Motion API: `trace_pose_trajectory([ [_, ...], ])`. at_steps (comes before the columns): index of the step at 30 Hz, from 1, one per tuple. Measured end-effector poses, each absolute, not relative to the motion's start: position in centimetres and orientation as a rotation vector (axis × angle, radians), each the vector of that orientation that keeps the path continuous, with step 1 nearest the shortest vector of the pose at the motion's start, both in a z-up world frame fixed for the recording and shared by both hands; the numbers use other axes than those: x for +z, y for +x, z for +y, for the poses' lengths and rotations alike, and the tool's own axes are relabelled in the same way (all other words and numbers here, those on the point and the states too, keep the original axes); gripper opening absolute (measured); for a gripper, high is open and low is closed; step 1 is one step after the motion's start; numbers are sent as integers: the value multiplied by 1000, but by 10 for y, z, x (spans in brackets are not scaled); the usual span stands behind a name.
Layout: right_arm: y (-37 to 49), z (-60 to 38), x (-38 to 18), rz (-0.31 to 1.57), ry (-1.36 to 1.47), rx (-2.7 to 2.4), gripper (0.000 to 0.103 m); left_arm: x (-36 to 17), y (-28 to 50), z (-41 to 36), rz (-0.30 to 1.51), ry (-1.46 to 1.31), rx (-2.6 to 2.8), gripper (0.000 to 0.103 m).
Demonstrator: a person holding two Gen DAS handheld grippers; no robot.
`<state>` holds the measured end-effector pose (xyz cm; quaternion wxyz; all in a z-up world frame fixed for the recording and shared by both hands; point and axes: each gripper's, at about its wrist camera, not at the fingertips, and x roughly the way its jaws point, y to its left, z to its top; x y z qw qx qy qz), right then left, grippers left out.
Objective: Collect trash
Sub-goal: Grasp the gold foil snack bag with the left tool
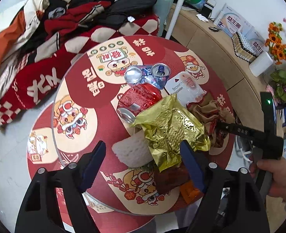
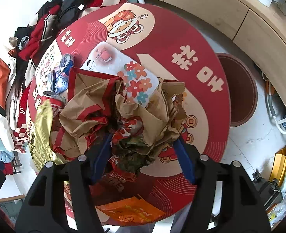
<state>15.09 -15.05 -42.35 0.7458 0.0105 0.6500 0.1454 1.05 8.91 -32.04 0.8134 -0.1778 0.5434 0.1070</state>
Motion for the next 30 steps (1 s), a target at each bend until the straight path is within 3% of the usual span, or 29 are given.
trace_pose_trajectory([
  [11, 145, -152, -437, 1436, -39, 323, 64, -367, 47, 87, 1230, -451, 208, 68],
  [21, 145, -152, -438, 1430, -64, 336, 64, -396, 75, 78, 1316, -420, 165, 68],
  [22, 146, -153, -437, 1427, -66, 337, 64, -397, 76, 77, 1320, -420, 166, 62],
  [23, 146, -153, -436, 1424, -67, 337, 64, -397, 76, 77, 1320, -426, 161, 44],
  [30, 150, -163, -422, 1396, -55, 317, 63, -362, 71, 72, 1250, -374, 101, 39],
])
